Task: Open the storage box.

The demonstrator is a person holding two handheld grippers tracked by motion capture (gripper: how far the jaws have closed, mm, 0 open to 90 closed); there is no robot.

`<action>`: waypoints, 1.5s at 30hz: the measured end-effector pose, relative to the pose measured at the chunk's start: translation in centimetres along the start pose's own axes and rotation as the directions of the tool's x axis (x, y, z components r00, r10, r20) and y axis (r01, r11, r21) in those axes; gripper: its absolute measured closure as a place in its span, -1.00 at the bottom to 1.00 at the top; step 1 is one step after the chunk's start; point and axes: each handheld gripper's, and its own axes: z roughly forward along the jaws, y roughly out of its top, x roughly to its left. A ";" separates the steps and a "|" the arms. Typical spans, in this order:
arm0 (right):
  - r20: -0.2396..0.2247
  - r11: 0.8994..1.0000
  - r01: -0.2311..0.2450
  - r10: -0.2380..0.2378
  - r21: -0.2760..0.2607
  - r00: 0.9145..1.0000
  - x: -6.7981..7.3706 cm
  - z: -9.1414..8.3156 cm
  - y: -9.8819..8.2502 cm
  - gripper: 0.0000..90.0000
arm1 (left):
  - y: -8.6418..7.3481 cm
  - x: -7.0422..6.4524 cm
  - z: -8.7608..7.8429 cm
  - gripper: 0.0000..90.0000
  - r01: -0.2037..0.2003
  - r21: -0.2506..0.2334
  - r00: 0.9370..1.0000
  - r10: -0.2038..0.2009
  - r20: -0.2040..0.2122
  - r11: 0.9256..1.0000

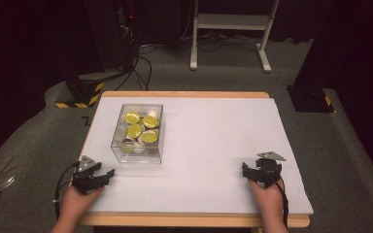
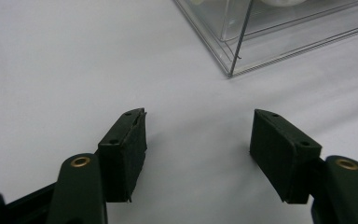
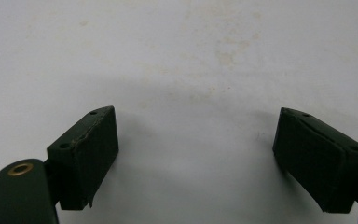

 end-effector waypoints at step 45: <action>0.004 1.000 0.007 -0.007 -0.001 1.000 0.0 0.0 0.0 -0.68 | 1.3 -1.7 -2.1 -0.07 0.004 -0.128 0.991 0.014 0.136 0.992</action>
